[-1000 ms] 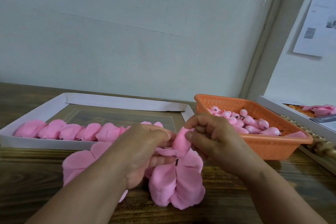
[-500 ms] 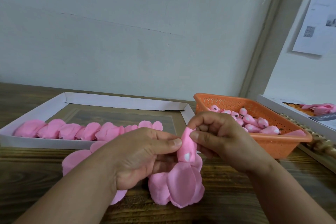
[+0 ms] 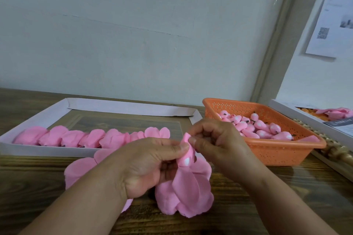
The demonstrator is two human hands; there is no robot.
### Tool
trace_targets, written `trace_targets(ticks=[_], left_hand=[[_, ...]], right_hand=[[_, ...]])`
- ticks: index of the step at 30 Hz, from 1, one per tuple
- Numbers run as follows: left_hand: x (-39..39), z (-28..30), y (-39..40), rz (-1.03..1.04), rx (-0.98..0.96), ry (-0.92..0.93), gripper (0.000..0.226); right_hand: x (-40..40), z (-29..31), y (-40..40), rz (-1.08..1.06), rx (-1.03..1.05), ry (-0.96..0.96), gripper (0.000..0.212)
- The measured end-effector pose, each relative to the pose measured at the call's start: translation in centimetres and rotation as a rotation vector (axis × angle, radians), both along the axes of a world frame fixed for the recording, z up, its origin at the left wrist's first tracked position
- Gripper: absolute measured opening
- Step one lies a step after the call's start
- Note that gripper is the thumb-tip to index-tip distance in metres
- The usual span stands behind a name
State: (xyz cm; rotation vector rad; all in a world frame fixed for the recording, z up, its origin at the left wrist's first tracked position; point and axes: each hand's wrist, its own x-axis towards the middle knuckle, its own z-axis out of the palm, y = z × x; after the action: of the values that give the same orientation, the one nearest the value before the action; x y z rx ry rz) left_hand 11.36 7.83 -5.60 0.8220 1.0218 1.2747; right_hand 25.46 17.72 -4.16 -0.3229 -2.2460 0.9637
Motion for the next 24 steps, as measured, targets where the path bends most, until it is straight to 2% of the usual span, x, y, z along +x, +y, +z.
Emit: trace_targets(ticks=[5, 6, 8, 10, 13, 15, 18, 22, 24], left_hand=[[0.2, 0.3, 0.1, 0.089, 0.024, -0.107, 0.030], [0.0, 0.5, 0.2, 0.117, 0.025, -0.154, 0.031], [-0.3, 0.8, 0.3, 0.175, 0.007, -0.284, 0.033], [-0.5, 1.0, 0.4, 0.212, -0.014, -0.402, 0.033], [-0.3, 1.1, 0.4, 0.213, -0.029, -0.450, 0.027], [-0.2, 1.0, 0.4, 0.199, -0.031, -0.480, 0.022], [0.1, 1.0, 0.3, 0.181, -0.020, -0.393, 0.012], [0.3, 0.8, 0.1, 0.183, -0.004, -0.291, 0.036], [0.3, 0.8, 0.1, 0.192, 0.003, -0.255, 0.037]], right_hand=[[0.1, 0.1, 0.0, -0.039, 0.080, 0.086, 0.025], [0.3, 0.3, 0.2, -0.045, 0.104, 0.086, 0.034], [0.9, 0.7, 0.6, 0.004, 0.160, 0.042, 0.054], [1.0, 0.8, 0.4, 0.070, 0.217, -0.044, 0.060], [0.4, 0.5, -0.3, 0.117, 0.383, -0.071, 0.049], [0.0, 0.4, -0.8, 0.116, 0.392, -0.016, 0.035], [0.1, 0.4, -0.9, 0.118, 0.215, 0.054, 0.015], [-0.1, 0.1, -0.7, 0.111, 0.024, 0.113, 0.008], [-0.3, -0.1, -0.8, 0.088, -0.001, 0.147, 0.008]])
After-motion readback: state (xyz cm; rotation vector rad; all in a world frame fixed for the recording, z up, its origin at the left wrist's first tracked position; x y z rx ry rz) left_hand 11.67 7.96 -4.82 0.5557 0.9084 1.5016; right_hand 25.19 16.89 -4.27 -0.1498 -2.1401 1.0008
